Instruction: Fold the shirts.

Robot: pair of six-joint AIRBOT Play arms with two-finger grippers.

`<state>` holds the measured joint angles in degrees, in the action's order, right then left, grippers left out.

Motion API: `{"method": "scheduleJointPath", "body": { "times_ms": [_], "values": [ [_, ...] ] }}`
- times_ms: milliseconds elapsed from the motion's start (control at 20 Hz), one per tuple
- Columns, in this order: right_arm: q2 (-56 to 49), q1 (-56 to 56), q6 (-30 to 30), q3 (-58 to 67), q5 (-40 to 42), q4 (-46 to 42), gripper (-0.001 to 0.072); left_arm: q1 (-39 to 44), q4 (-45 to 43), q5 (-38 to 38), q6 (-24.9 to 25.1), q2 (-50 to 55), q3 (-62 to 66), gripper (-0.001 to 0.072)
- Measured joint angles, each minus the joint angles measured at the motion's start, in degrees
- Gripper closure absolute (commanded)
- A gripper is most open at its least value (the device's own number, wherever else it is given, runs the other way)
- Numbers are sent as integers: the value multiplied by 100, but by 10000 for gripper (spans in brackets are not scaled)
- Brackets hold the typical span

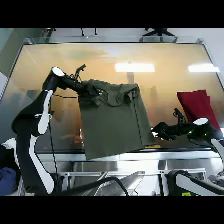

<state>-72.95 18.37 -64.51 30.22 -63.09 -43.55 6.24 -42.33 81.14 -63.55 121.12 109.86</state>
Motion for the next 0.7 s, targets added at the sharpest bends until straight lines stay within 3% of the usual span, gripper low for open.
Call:
{"method": "scheduleJointPath", "body": {
  "times_ms": [150,250,300,700],
  "values": [
    [-111,-4,212,-87,79,127,200,101,-24,-44,-33,72,4,19],
    [-164,-72,361,-118,144,166,284,103,-22,57,-85,94,7,19],
    [-181,-144,455,-127,179,192,292,96,-24,76,-120,101,7,19],
    [-229,-758,1025,-153,350,774,292,162,-544,619,-599,111,9,19]
  ]
}}
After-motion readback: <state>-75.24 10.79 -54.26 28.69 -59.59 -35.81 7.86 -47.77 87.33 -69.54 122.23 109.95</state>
